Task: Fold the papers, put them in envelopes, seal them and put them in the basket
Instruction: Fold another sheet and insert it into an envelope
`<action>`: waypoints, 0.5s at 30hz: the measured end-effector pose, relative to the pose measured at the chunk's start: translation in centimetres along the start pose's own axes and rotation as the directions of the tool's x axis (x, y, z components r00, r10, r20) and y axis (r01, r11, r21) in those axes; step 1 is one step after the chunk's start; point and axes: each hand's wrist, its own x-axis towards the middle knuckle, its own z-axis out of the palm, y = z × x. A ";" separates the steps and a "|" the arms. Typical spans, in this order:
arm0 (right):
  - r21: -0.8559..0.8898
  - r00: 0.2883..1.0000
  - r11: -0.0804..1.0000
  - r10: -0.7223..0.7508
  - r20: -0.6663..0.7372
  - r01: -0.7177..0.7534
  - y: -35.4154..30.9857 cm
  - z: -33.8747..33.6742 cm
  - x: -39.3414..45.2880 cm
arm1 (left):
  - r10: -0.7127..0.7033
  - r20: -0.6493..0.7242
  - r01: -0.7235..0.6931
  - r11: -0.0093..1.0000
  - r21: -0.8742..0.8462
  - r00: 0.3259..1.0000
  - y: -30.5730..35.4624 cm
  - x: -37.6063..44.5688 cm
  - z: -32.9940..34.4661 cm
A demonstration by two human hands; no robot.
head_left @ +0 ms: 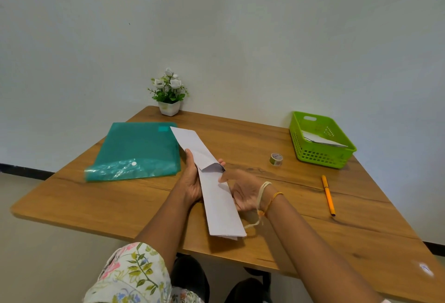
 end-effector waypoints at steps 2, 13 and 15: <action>-0.137 0.998 0.989 0.061 0.026 -0.057 0.0 -1.0 -0.9 | 0.002 -0.003 -0.002 1.000 0.001 1.000 0.0 -0.1 0.0; -0.266 0.724 0.919 -0.394 -0.567 0.292 -0.3 0.4 1.2 | 0.058 0.000 -0.058 0.998 -0.016 0.998 -0.3 -0.1 0.4; -0.100 0.794 0.935 -0.342 -0.503 0.339 0.0 0.8 1.7 | 0.060 -0.013 -0.060 0.998 0.005 0.998 -0.2 0.0 0.3</action>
